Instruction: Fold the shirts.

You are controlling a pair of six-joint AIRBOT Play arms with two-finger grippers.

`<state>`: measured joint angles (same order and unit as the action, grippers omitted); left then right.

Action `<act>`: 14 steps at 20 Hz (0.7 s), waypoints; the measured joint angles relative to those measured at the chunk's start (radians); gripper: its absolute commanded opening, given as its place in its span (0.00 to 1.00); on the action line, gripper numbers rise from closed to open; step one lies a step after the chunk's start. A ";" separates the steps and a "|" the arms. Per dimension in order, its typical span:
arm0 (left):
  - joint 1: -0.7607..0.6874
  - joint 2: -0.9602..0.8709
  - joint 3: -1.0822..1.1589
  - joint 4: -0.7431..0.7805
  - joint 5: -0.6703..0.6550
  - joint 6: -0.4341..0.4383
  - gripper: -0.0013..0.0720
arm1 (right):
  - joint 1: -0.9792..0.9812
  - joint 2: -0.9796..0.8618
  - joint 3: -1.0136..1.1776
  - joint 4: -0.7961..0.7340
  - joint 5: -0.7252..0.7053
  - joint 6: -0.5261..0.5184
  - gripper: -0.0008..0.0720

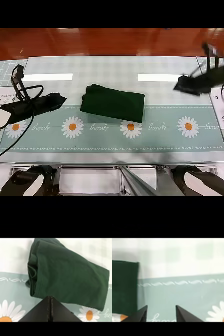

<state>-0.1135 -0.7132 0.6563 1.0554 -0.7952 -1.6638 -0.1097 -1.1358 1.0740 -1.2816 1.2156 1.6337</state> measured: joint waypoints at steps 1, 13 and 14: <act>0.000 -0.003 0.000 -0.002 0.000 0.000 0.05 | -0.014 0.013 -0.091 0.050 -0.057 -0.010 0.59; -0.001 -0.017 -0.011 -0.059 -0.018 0.000 0.05 | 0.098 -0.346 -0.333 0.783 -0.287 -0.373 0.57; -0.001 -0.018 -0.011 -0.060 -0.021 0.000 0.05 | 0.124 -0.372 -0.311 0.799 -0.288 -0.381 0.49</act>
<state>-0.1146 -0.7311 0.6453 0.9951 -0.8162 -1.6638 0.0143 -1.5082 0.7635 -0.4824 0.9272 1.2530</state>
